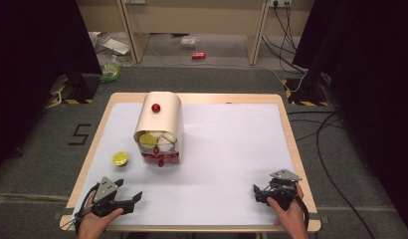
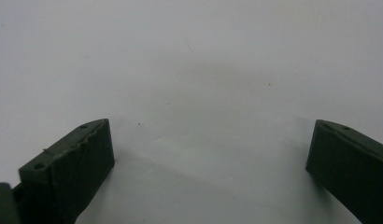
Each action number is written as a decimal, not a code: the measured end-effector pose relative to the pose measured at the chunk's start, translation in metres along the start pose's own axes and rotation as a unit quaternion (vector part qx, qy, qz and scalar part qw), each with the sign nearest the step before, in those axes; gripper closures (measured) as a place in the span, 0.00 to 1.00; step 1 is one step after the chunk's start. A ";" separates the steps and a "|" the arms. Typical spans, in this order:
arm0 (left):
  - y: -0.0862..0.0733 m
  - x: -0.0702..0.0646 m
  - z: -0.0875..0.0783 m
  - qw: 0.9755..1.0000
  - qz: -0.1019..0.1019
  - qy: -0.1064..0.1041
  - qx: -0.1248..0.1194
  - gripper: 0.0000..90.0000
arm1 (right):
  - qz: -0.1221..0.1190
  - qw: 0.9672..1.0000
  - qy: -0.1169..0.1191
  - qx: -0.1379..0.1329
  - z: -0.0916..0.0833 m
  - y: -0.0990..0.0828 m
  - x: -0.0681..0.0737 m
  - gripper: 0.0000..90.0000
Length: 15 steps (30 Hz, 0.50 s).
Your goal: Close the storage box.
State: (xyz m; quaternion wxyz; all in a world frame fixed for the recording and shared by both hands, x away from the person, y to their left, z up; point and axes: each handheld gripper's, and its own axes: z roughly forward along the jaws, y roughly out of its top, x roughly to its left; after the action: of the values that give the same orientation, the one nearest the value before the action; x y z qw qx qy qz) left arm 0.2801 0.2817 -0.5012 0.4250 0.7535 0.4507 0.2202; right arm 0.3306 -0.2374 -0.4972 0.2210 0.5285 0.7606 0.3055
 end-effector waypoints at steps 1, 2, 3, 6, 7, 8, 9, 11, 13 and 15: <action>-0.001 0.000 0.000 1.000 0.004 0.002 0.002 0.17 | 0.000 1.000 0.000 0.000 0.000 0.000 0.000 0.01; -0.002 -0.001 0.001 1.000 0.006 0.002 0.006 0.17 | 0.000 1.000 0.000 0.000 0.000 0.000 0.000 0.01; -0.003 -0.001 0.001 1.000 0.008 0.002 0.010 0.17 | 0.000 1.000 0.000 0.000 0.000 0.000 0.000 0.01; -0.006 -0.002 0.001 1.000 0.008 0.000 0.018 0.17 | 0.000 1.000 0.000 0.000 0.000 0.000 0.000 0.01; -0.007 -0.002 0.001 1.000 0.012 0.002 0.020 0.17 | 0.001 1.000 0.000 0.000 0.000 0.000 0.000 0.01; -0.008 -0.002 0.001 1.000 0.011 0.000 0.023 0.17 | 0.001 1.000 0.000 0.000 0.000 0.000 0.000 0.01; -0.009 -0.002 0.000 1.000 0.011 0.001 0.023 0.17 | -0.001 1.000 0.000 0.000 0.000 0.000 0.000 0.01; -0.011 -0.002 -0.001 1.000 0.010 0.001 0.025 0.17 | 0.000 1.000 0.000 0.000 0.000 0.000 0.000 0.01; -0.013 -0.002 -0.002 1.000 0.010 0.003 0.026 0.17 | 0.001 1.000 0.000 0.000 0.000 0.000 0.000 0.01; -0.016 -0.002 -0.004 1.000 0.008 0.004 0.023 0.17 | 0.000 1.000 0.000 0.000 0.000 0.000 0.000 0.01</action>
State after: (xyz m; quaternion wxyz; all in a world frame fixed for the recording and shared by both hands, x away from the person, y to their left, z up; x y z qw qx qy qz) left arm 0.2688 0.2850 -0.5122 0.4039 0.7660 0.4510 0.2161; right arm 0.3306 -0.2374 -0.4972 0.2208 0.5287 0.7605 0.3056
